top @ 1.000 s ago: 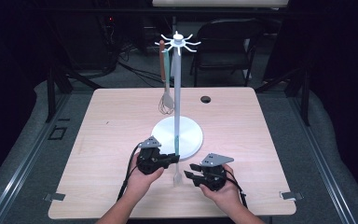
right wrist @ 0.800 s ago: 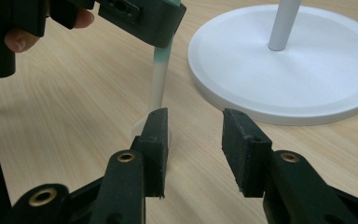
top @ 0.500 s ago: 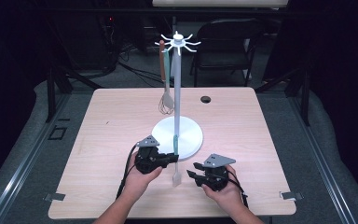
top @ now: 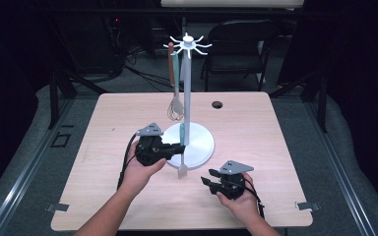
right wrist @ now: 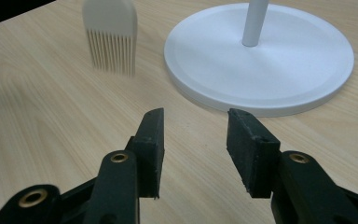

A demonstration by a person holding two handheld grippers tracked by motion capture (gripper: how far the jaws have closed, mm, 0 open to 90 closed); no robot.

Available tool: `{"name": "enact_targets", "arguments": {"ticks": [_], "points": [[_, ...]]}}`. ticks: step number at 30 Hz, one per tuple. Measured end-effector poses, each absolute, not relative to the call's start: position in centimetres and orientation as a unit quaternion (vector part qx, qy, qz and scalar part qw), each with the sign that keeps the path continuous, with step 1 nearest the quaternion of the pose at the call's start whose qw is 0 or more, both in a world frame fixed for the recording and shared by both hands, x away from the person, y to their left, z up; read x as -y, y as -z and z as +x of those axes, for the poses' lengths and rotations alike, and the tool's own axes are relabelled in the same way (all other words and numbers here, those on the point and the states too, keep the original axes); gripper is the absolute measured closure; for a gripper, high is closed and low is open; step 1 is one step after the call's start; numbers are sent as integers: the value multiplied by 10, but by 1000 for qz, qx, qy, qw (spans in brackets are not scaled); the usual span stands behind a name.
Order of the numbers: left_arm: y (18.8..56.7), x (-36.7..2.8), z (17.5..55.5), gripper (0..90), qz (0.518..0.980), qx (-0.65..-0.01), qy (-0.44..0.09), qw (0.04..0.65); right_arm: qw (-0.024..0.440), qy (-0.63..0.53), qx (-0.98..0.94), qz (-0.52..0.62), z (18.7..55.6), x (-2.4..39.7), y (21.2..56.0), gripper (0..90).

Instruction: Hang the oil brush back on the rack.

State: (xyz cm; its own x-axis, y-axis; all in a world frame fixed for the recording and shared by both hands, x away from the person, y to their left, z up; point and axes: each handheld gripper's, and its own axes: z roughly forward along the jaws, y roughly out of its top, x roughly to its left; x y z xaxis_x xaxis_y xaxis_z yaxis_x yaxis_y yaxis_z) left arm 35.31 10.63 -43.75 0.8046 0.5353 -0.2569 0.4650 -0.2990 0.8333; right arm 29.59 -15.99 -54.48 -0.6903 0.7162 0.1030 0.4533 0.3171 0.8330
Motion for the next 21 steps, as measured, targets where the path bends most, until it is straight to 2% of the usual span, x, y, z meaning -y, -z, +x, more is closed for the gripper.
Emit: {"name": "enact_targets", "arguments": {"ticks": [10, 21], "points": [[394, -102, 364, 849, 806, -290, -54, 514, 141, -447, -803, 367, 298, 158, 550, 557], [370, -101, 372, 849, 801, -282, -56, 525, 139, -447, -801, 373, 299, 161, 551, 557]]}}
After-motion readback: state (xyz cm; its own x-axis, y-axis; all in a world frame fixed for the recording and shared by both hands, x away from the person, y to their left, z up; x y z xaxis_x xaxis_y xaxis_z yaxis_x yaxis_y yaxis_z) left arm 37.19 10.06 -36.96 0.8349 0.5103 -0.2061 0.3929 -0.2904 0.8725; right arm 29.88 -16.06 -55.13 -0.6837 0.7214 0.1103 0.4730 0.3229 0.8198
